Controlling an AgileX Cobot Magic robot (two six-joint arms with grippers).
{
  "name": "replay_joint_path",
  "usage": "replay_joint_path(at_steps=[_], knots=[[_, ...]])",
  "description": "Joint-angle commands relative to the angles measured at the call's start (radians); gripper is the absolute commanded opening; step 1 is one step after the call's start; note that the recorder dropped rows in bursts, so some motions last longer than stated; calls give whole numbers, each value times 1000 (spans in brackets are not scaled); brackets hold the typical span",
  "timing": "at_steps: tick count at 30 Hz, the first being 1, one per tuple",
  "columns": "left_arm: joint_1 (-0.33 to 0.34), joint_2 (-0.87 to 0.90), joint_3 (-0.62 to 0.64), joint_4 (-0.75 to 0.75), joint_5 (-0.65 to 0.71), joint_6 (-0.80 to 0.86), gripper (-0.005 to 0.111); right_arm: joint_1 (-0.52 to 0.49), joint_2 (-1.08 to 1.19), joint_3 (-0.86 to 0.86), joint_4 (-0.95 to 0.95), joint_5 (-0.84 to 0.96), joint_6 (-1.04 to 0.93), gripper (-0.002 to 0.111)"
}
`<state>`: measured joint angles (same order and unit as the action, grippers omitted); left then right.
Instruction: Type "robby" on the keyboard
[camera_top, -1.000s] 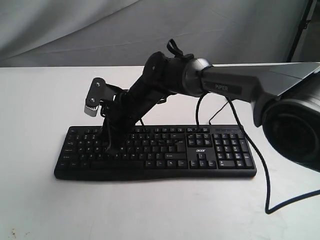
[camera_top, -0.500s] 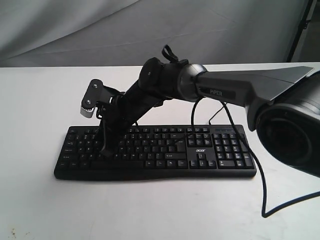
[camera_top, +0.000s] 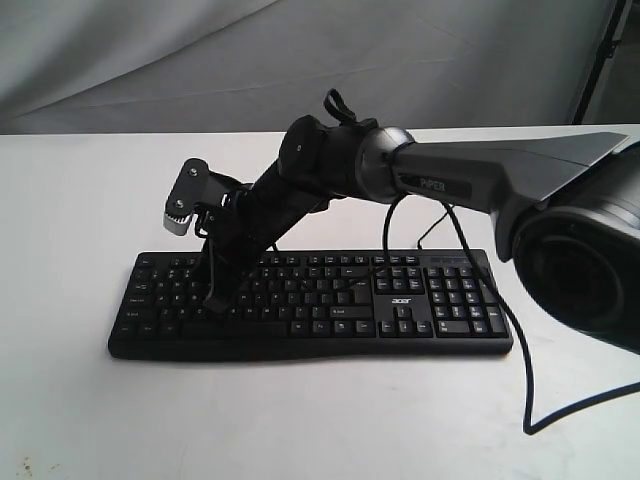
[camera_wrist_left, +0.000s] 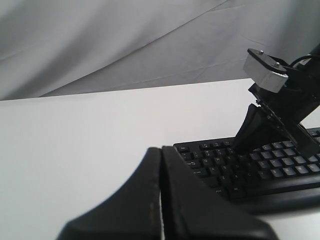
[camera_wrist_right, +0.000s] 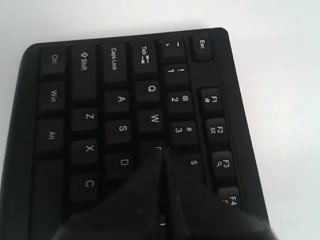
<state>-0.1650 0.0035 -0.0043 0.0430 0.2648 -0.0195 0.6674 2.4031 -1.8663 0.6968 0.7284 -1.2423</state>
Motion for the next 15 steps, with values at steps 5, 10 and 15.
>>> replay_joint_path(at_steps=[5, 10, 15], knots=[[-6, -3, 4, 5, -5, -3, 0, -2, -2, -8, -3, -6, 10, 0], [-6, -3, 4, 5, -5, -3, 0, -2, -2, -8, -6, -6, 10, 0], [-6, -3, 4, 5, -5, -3, 0, -2, -2, -8, -7, -5, 10, 0]])
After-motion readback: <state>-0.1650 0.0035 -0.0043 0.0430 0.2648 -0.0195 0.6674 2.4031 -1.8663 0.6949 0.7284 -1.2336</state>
